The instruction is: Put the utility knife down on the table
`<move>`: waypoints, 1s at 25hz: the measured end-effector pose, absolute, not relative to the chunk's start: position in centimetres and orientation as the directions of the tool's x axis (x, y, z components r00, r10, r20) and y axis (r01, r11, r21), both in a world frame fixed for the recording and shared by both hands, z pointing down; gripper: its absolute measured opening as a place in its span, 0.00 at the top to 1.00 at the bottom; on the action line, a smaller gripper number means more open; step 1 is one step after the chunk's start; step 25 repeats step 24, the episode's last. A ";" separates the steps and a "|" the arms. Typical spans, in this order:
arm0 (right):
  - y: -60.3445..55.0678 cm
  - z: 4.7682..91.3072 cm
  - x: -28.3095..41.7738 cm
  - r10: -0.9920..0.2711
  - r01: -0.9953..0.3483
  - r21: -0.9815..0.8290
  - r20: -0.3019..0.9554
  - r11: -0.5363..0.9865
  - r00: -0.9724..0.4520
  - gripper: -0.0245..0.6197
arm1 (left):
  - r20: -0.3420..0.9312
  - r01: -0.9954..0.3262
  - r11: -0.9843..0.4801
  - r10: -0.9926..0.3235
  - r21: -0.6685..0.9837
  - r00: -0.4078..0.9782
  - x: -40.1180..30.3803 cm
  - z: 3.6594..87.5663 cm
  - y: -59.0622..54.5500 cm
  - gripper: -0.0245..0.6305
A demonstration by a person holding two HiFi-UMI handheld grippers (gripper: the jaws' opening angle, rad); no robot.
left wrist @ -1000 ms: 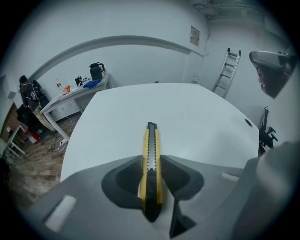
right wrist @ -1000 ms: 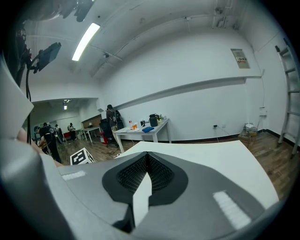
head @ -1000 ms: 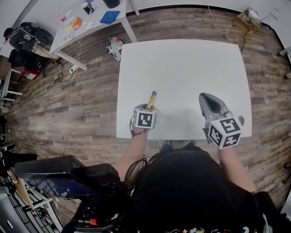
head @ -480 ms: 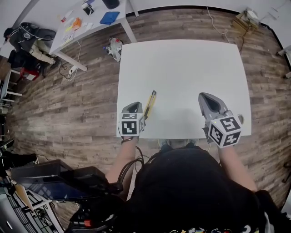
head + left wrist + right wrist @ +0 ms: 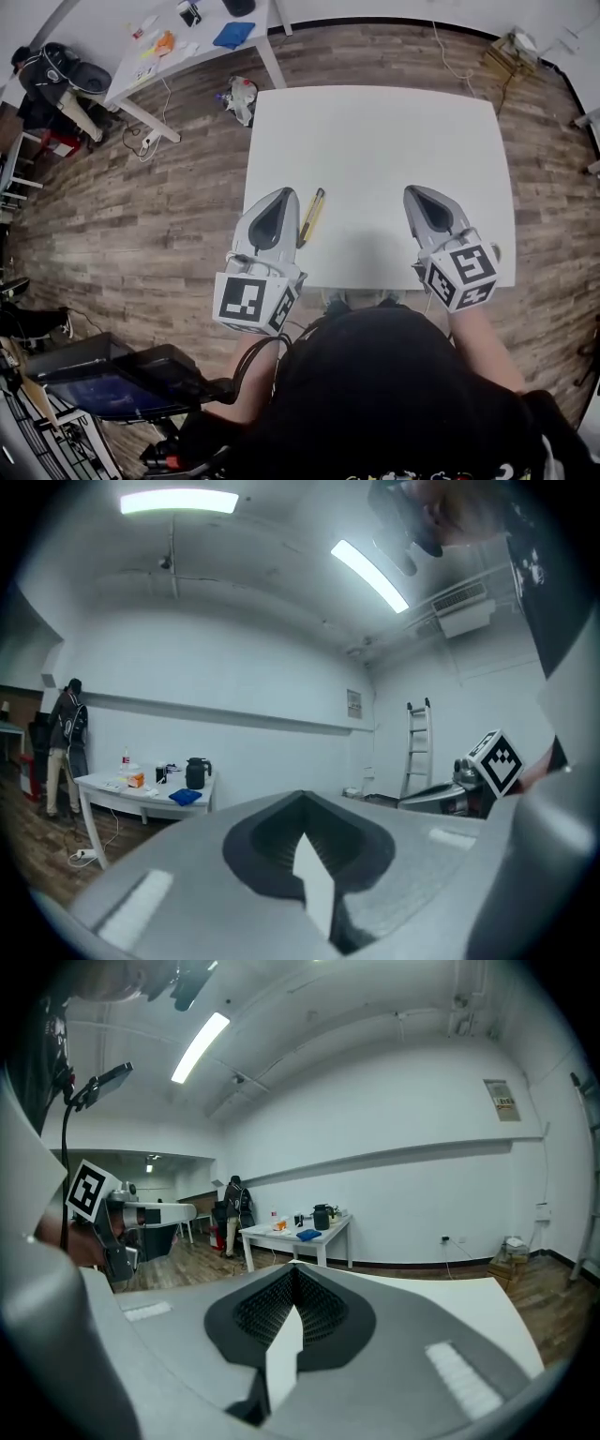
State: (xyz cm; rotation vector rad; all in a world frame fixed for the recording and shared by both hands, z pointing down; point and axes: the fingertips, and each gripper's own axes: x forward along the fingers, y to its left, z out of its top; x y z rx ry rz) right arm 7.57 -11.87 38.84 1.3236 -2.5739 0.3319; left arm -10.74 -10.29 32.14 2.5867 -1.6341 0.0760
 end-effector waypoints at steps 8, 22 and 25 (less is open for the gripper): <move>-12.0 38.7 7.7 -0.758 -0.810 -0.108 0.300 0.577 -0.579 0.93 | 0.080 -0.917 -0.397 -0.913 0.042 0.399 -11.5 31.1 -10.8 0.96; -12.2 37.3 7.4 -0.768 -0.812 -0.089 0.281 0.576 -0.576 0.93 | 0.117 -0.914 -0.399 -0.907 0.069 0.405 -11.4 31.9 -10.6 0.96; -12.4 37.0 7.4 -0.769 -0.813 -0.090 0.278 0.576 -0.575 0.93 | 0.118 -0.912 -0.404 -0.905 0.067 0.409 -11.4 31.7 -10.7 0.96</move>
